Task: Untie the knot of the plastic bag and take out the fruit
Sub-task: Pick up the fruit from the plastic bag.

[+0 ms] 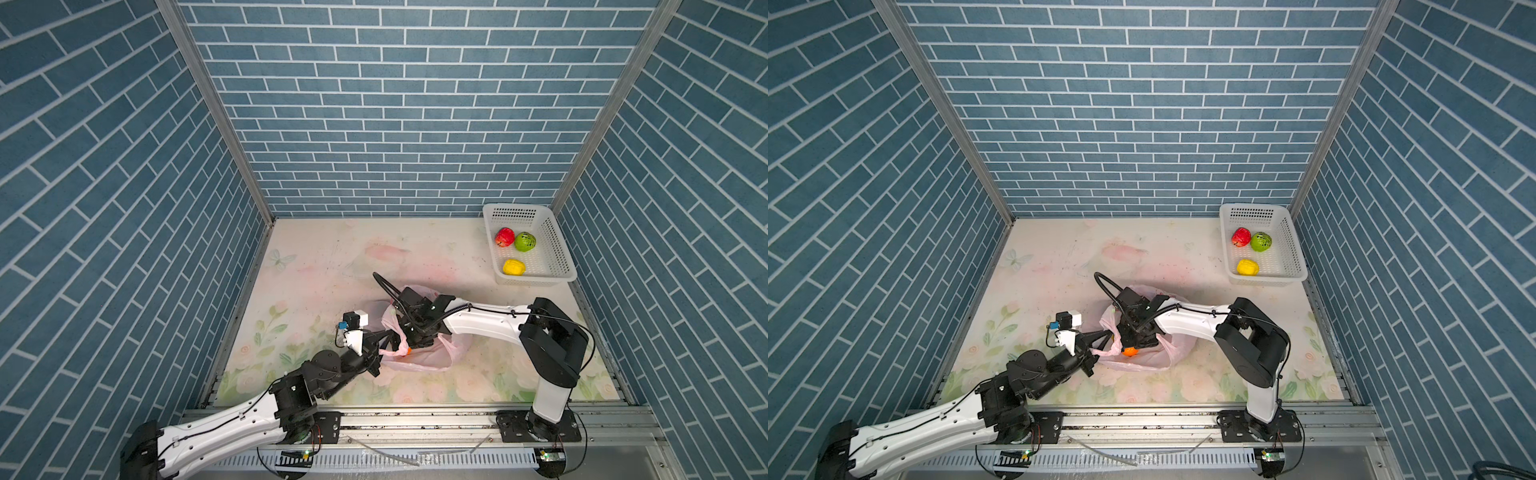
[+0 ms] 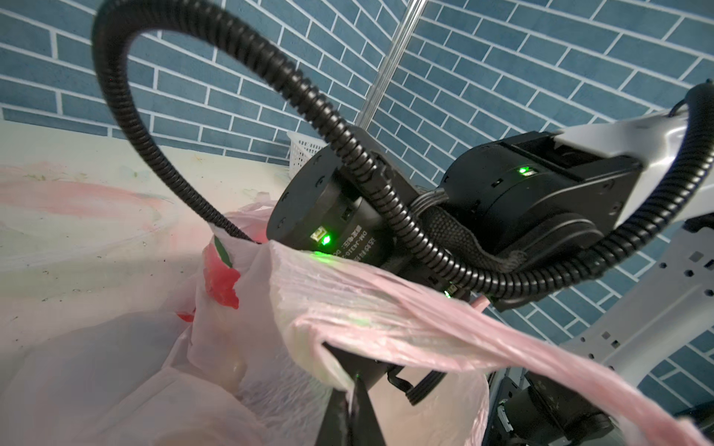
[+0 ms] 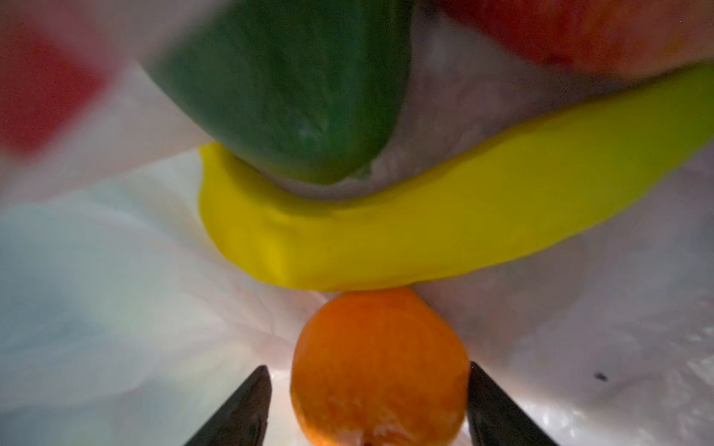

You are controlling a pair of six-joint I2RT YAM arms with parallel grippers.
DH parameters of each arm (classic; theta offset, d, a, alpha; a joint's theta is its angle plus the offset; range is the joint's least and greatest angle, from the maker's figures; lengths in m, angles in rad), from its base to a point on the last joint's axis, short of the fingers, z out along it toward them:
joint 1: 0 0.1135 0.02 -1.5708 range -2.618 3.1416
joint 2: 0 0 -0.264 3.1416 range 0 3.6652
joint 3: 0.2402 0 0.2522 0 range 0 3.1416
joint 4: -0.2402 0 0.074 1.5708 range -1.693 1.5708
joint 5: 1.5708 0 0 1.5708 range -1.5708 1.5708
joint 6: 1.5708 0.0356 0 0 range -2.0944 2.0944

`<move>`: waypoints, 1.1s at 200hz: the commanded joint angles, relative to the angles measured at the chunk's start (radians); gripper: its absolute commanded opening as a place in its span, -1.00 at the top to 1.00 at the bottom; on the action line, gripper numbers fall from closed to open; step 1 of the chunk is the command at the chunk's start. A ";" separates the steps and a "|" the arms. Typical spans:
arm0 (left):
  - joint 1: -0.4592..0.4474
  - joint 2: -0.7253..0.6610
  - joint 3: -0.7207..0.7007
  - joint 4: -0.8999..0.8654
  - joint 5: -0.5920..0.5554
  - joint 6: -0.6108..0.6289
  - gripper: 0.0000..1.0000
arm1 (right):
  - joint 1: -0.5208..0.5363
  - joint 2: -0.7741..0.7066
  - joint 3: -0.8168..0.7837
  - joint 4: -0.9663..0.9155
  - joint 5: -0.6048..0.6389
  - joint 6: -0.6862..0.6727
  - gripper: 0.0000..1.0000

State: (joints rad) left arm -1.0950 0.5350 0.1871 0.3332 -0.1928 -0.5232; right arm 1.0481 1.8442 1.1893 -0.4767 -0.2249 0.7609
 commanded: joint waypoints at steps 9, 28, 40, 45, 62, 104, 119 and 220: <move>0.004 0.013 -0.003 0.016 0.002 -0.004 0.87 | 0.009 0.022 0.046 -0.064 0.020 -0.018 -0.44; 0.004 0.017 -0.003 0.023 0.004 -0.004 0.87 | 0.010 0.027 0.055 -0.065 0.032 -0.021 -0.36; 0.004 0.020 -0.003 0.026 0.004 -0.005 0.87 | 0.011 0.030 0.058 -0.069 0.044 -0.021 -0.28; 0.004 0.020 -0.005 0.025 0.006 -0.007 0.87 | 0.012 0.029 0.057 -0.072 0.051 -0.021 -0.25; 0.004 0.019 -0.004 0.026 0.005 -0.005 0.87 | 0.012 0.015 0.045 -0.070 0.077 -0.020 -0.11; 0.004 0.030 -0.003 0.033 0.013 -0.005 0.87 | 0.013 -0.027 0.018 -0.057 0.124 -0.011 0.19; 0.004 0.037 -0.002 0.037 0.016 -0.006 0.87 | 0.012 -0.045 0.007 -0.050 0.129 -0.008 0.24; 0.004 0.147 0.028 0.185 -0.031 0.030 0.87 | 0.012 -0.311 -0.050 -0.142 0.217 -0.004 0.27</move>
State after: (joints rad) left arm -1.0950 0.6392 0.1886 0.4412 -0.2031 -0.5171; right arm 1.0557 1.5955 1.1679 -0.5552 -0.0547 0.7513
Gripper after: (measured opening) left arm 0.065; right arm 0.563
